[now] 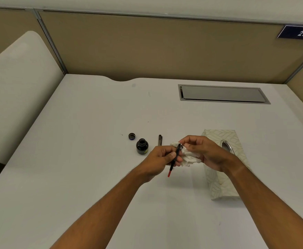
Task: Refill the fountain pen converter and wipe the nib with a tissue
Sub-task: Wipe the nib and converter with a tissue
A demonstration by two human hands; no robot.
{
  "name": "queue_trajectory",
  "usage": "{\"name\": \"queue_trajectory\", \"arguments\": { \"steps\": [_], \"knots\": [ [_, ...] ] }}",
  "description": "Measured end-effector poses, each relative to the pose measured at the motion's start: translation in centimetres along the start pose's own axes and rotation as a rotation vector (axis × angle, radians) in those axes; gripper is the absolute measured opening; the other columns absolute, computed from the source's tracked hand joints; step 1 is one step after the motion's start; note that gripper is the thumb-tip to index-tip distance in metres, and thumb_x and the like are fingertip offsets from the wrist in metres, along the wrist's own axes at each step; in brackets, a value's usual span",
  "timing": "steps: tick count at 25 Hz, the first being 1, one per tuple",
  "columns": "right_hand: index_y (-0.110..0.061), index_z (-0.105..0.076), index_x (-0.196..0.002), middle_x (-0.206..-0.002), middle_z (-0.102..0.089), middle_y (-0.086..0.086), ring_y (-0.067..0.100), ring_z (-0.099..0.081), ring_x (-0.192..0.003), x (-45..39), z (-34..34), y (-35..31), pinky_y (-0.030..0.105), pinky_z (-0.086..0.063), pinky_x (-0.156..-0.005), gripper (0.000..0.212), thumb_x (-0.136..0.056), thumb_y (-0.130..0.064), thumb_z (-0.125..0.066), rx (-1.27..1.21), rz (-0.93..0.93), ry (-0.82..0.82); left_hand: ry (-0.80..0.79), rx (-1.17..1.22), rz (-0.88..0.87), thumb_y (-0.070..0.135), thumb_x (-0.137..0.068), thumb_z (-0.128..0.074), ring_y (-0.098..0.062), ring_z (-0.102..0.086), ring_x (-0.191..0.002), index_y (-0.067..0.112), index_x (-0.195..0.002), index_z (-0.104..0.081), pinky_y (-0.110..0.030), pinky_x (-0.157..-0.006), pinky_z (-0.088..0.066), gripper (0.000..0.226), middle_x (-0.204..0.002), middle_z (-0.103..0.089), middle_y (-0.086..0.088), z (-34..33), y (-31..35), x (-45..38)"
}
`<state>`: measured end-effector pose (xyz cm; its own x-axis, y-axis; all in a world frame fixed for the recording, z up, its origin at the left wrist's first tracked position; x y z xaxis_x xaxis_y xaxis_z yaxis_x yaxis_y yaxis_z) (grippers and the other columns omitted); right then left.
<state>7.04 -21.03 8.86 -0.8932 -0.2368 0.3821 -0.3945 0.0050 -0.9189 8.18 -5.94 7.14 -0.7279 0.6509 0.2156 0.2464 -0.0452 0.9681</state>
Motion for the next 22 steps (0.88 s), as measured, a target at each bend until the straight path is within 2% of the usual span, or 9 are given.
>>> {"name": "queue_trajectory", "arguments": {
  "steps": [3,6,9,13,16,19,22],
  "knots": [
    [-0.005,-0.067,-0.117,-0.102,-0.071,0.013,0.025,-0.067,-0.094,0.1,0.0,0.2,0.037,-0.055,-0.078,0.029,-0.091,-0.017,-0.064,-0.010,0.021,-0.071,0.016,0.011,0.005,0.002,-0.102,-0.039,-0.016,-0.065,-0.077,0.005,-0.102,-0.066,-0.029,-0.083,-0.054,0.027,-0.084,-0.069,-0.005,0.2,0.0,0.0],
    [-0.007,-0.073,-0.107,-0.096,-0.074,0.011,0.021,-0.069,-0.084,0.1,0.0,-0.1,0.027,-0.055,-0.067,0.025,-0.085,-0.019,-0.072,0.028,0.060,-0.048,0.036,-0.005,0.000,0.001,-0.101,-0.042,-0.014,-0.066,-0.075,0.003,-0.101,-0.067,-0.030,-0.083,-0.056,0.025,-0.083,-0.070,-0.005,0.1,-0.1,0.0],
    [-0.006,-0.074,-0.102,-0.091,-0.075,0.012,0.018,-0.069,-0.081,0.0,0.1,-0.3,0.025,-0.053,-0.064,0.023,-0.083,-0.019,-0.073,0.062,0.108,-0.004,0.087,-0.024,-0.008,0.001,-0.098,-0.048,-0.014,-0.068,-0.075,0.002,-0.100,-0.069,-0.031,-0.082,-0.057,0.021,-0.083,-0.072,-0.006,0.1,-0.1,-0.1],
    [-0.005,-0.075,-0.100,-0.094,-0.076,0.015,0.018,-0.070,-0.084,-0.1,0.3,-0.6,0.023,-0.053,-0.066,0.014,-0.088,-0.009,-0.070,0.130,0.151,0.060,0.174,-0.050,-0.018,0.003,-0.094,-0.057,-0.017,-0.072,-0.078,0.010,-0.094,-0.073,-0.031,-0.080,-0.059,0.017,-0.084,-0.075,-0.008,0.5,0.0,-0.2],
    [-0.007,-0.075,-0.101,-0.100,-0.076,0.015,0.020,-0.072,-0.090,-0.1,0.7,-0.4,0.028,-0.057,-0.075,0.014,-0.089,-0.004,-0.067,0.137,0.144,0.106,0.232,-0.069,-0.020,0.006,-0.092,-0.061,-0.017,-0.074,-0.079,0.018,-0.091,-0.073,-0.028,-0.078,-0.059,0.018,-0.084,-0.077,-0.007,0.8,-0.1,-0.1],
    [-0.005,-0.072,-0.108,-0.101,-0.076,0.013,0.021,-0.071,-0.090,0.0,1.1,0.3,0.028,-0.057,-0.075,0.019,-0.092,-0.003,-0.063,0.037,0.113,0.129,0.248,-0.052,-0.022,0.007,-0.092,-0.061,-0.015,-0.074,-0.078,0.017,-0.094,-0.073,-0.026,-0.078,-0.058,0.016,-0.084,-0.077,-0.005,1.1,-0.2,0.1],
    [-0.002,-0.067,-0.117,-0.104,-0.072,0.014,0.025,-0.067,-0.092,0.3,1.1,1.2,0.028,-0.056,-0.074,0.029,-0.090,-0.011,-0.065,-0.188,0.049,0.091,0.251,-0.022,-0.035,0.006,-0.092,-0.061,-0.015,-0.074,-0.081,0.017,-0.094,-0.073,-0.026,-0.079,-0.058,0.017,-0.087,-0.076,-0.005,1.2,-0.1,0.1]
  ]
}}
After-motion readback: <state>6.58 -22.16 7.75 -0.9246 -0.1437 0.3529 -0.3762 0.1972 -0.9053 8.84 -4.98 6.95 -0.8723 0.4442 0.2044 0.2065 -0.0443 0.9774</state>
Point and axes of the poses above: each hand's wrist, its own x-axis away from the middle knuckle, its own z-axis out of the back of the hand, y = z × x, the point moved 6 cm from there along -x, towards the middle knuckle
